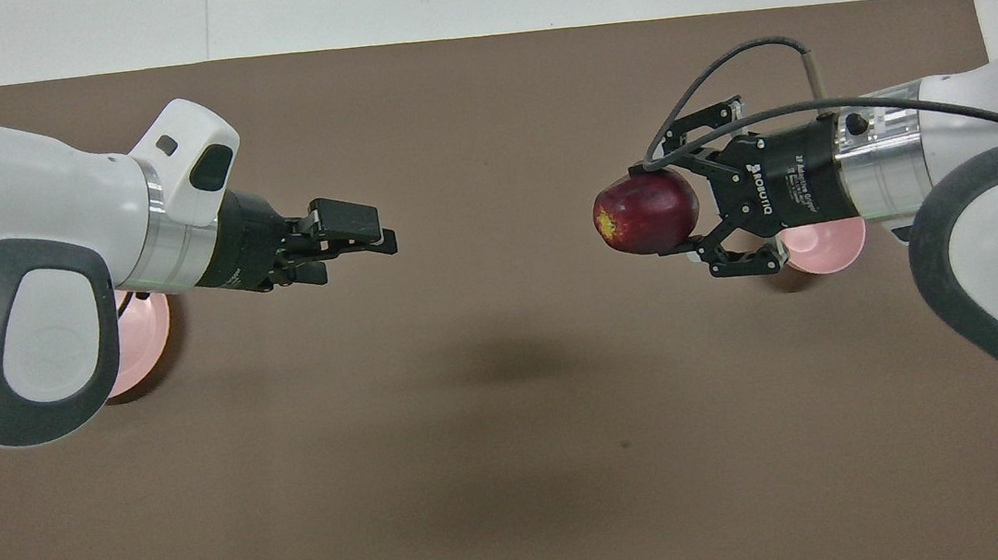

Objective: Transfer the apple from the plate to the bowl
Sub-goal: 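Open the left gripper and withdraw while the right gripper carries the apple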

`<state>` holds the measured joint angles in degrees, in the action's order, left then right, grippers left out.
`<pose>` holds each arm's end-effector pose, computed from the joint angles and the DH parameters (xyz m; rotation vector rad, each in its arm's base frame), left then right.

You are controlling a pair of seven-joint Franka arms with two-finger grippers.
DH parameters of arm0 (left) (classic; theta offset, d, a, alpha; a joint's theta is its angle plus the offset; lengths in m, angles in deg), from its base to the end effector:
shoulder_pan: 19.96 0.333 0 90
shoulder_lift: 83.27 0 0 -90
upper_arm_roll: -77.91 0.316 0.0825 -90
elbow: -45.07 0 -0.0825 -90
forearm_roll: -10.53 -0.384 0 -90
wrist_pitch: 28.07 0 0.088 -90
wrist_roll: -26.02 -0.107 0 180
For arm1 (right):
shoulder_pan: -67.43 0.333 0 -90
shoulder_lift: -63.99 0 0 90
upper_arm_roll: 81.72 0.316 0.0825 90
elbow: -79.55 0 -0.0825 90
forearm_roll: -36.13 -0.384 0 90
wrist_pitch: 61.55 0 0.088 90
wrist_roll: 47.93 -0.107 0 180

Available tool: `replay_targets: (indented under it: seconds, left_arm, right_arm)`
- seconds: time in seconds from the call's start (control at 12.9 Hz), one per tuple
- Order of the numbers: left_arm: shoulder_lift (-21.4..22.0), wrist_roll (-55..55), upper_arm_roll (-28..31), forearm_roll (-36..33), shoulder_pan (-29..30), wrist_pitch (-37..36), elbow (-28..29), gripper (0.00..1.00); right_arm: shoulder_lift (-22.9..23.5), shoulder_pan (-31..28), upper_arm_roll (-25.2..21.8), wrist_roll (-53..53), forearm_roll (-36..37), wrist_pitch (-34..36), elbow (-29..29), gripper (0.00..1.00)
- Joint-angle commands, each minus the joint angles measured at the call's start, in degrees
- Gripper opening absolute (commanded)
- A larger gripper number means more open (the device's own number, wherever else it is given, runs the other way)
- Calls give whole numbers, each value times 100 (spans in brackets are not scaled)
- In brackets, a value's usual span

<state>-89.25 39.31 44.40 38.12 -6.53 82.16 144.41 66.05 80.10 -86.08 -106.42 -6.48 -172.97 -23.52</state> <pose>0.5595 -0.2249 0.5374 2.6172 0.0442 -0.0736 0.5770 0.1311 0.5457 -2.0935 1.3113 0.3857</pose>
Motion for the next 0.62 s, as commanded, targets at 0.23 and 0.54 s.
replay_targets:
  seconds: [0.23, 0.54]
  left_arm:
    - [149, -1, -7, -1817, 159, -686, 33, 100]
    - [158, -1, -15, -2196, 379, -889, 24, 100]
  right_arm:
    - [153, -519, 41, 1785, 1727, 218, -55, 0]
    - [488, -756, 41, 3341, 2966, 139, -125, 0]
